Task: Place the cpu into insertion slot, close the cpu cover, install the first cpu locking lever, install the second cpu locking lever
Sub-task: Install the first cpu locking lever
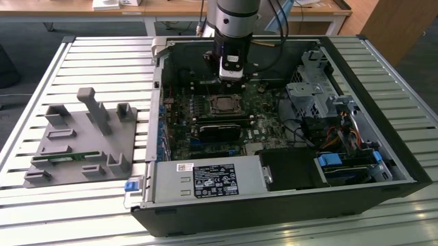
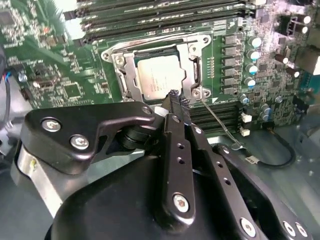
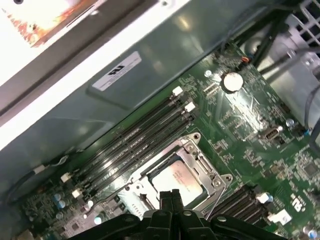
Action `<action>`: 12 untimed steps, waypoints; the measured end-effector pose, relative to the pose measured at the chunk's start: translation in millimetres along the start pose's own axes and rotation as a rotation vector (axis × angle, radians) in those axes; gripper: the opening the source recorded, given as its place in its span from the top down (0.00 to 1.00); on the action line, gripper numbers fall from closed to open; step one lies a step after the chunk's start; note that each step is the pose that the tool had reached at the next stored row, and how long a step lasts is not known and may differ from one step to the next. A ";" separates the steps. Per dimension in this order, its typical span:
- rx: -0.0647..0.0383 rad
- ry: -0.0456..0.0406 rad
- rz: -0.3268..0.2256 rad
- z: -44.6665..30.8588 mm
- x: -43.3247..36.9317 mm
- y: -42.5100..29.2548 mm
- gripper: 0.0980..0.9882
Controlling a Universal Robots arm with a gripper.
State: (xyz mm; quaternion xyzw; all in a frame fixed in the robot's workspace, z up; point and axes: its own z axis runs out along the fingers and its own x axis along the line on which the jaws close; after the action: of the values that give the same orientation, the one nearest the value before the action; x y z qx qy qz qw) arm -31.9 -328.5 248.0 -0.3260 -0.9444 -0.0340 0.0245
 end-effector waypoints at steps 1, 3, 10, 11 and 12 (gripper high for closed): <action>0.000 0.0000 -0.016 0.0 0.0 0.0 0.99; 0.002 0.0011 -0.051 0.0 0.1 -0.1 0.99; 0.011 0.0076 -0.178 0.3 0.0 -0.1 0.99; 0.012 0.0084 -0.196 0.4 0.0 -0.1 0.99; 0.013 0.0093 -0.214 0.4 0.0 -0.1 0.99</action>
State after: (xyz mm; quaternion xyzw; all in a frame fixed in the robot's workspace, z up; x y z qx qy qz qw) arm -32.0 -328.5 247.6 -0.2229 -0.9740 -0.0317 0.0273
